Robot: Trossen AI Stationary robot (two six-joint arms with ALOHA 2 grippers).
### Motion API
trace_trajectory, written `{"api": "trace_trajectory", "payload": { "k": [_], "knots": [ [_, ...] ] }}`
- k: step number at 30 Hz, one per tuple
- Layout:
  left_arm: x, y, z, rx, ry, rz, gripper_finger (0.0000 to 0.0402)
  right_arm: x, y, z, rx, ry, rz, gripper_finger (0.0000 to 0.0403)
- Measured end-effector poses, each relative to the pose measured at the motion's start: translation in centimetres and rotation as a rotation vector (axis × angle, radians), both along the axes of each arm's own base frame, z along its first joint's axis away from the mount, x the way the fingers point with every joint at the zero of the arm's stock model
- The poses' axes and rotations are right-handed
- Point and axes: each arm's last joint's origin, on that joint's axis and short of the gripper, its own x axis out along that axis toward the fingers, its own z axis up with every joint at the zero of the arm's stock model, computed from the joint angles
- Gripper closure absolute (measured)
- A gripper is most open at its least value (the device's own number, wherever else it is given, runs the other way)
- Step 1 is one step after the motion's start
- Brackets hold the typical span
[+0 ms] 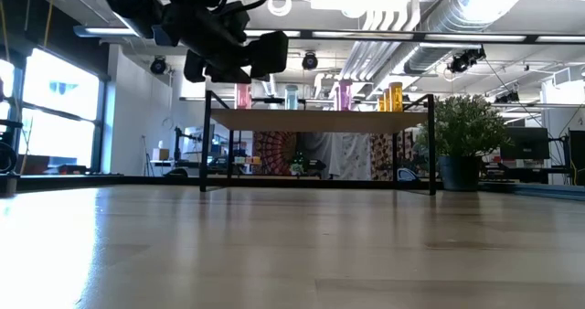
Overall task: Pick and place medicine bottles onto shelf by color
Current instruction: Put the pink pill bottle on the shelf aligned with the other pink pill bottles, then put the blue pill bottle on the shelf aligned with the other blue pill bottles
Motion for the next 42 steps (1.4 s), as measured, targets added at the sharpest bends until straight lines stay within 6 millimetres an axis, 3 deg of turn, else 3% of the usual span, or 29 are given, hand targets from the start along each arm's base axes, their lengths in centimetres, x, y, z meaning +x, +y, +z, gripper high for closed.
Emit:
{"api": "trace_trajectory", "payload": {
  "k": [9,14,20,27,32,42],
  "knots": [
    [0.2,-1.4,0.6,0.002,-0.020,-0.044,0.0218,-0.2,0.1,-0.1,0.015,0.018,-0.005,0.0202],
    [0.7,-3.1,3.0,0.038,-0.043,-0.081,0.0218,-1.4,0.5,0.1,0.069,0.031,-0.031,0.0202],
    [0.7,-4.6,6.9,0.066,0.052,-0.193,0.0218,-4.0,1.6,0.3,0.236,0.069,-0.075,0.0202],
    [-1.7,-4.0,9.2,-0.143,0.015,-0.496,0.0218,-5.7,4.0,-0.6,0.515,0.182,-0.197,0.0202],
    [-3.8,-4.9,10.5,-0.201,0.113,-0.789,0.0218,-5.4,6.4,-2.9,0.600,0.312,-0.301,0.0202],
    [-9.0,-6.7,14.3,-0.129,0.064,-0.954,0.0218,-4.3,11.4,-10.7,0.843,0.558,-0.516,0.0202]
  ]
}}
